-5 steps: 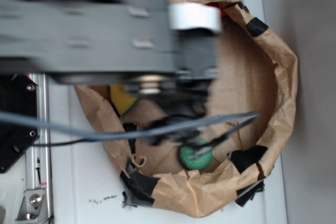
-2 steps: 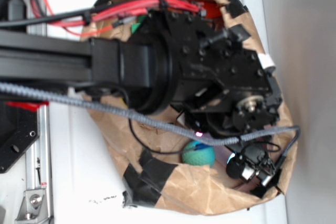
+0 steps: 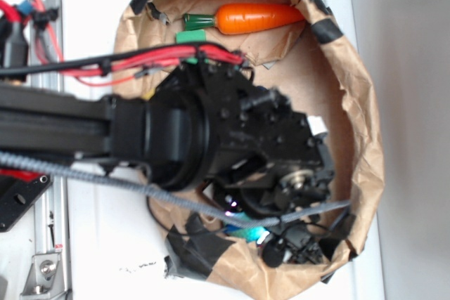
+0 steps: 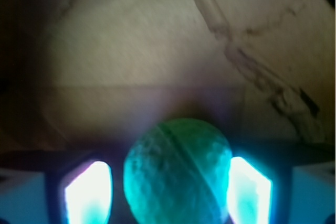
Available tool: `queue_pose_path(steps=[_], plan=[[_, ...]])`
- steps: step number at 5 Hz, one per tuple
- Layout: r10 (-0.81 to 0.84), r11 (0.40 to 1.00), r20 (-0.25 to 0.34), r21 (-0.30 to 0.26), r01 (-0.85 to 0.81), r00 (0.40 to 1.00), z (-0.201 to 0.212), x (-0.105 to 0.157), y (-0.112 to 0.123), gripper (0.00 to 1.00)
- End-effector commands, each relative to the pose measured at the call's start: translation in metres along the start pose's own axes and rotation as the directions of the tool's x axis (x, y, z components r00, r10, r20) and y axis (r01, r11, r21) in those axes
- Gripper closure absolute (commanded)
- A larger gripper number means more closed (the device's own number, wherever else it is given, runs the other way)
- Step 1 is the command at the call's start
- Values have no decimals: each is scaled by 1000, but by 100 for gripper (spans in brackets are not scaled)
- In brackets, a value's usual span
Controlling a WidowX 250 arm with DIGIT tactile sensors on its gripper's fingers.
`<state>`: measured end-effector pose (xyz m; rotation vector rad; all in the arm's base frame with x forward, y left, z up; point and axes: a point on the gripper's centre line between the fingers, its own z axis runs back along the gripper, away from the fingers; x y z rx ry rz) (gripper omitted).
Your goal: Grab the green ball.
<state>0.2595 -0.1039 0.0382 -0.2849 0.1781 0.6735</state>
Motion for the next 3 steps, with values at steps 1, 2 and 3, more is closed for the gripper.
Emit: queue_pose_path(steps=[1,2,3], plan=[[-216,974,179,-29,225,960,36,-7,-2,100],[-368,907,283,-101,409,886,98,11,15,100],[-502,849,343,17,529,794,145,16,23,100]])
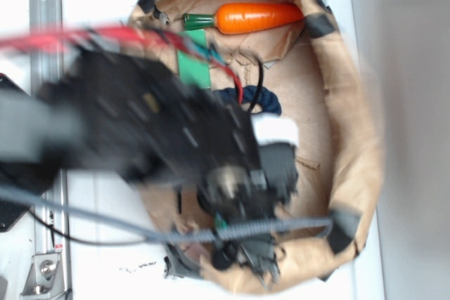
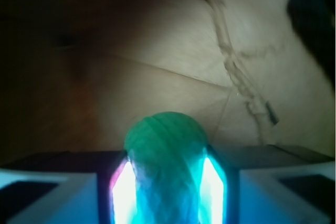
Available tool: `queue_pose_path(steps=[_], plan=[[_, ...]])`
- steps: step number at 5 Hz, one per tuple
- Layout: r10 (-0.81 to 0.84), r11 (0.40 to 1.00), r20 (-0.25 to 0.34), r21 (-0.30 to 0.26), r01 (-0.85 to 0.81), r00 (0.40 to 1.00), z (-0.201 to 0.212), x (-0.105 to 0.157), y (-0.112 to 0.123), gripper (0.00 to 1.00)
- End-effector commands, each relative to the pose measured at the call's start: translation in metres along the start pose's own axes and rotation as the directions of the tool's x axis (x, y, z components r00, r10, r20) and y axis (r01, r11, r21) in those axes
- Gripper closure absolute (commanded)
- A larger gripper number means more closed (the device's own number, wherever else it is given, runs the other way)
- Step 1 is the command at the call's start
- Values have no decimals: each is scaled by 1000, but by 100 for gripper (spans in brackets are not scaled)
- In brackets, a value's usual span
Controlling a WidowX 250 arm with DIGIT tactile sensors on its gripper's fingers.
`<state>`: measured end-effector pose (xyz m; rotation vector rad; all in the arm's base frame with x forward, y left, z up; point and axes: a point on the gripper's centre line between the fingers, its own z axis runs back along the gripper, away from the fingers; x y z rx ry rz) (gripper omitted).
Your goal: Grab the green ball.
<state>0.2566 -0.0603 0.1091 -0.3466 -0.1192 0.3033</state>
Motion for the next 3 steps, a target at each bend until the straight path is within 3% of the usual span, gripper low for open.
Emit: queue_pose_path(steps=[1,3], plan=[[-305,947,161,155,282,939,74,22,-2,100],[-501,826,176,391,406,848,58,28,-1,100]])
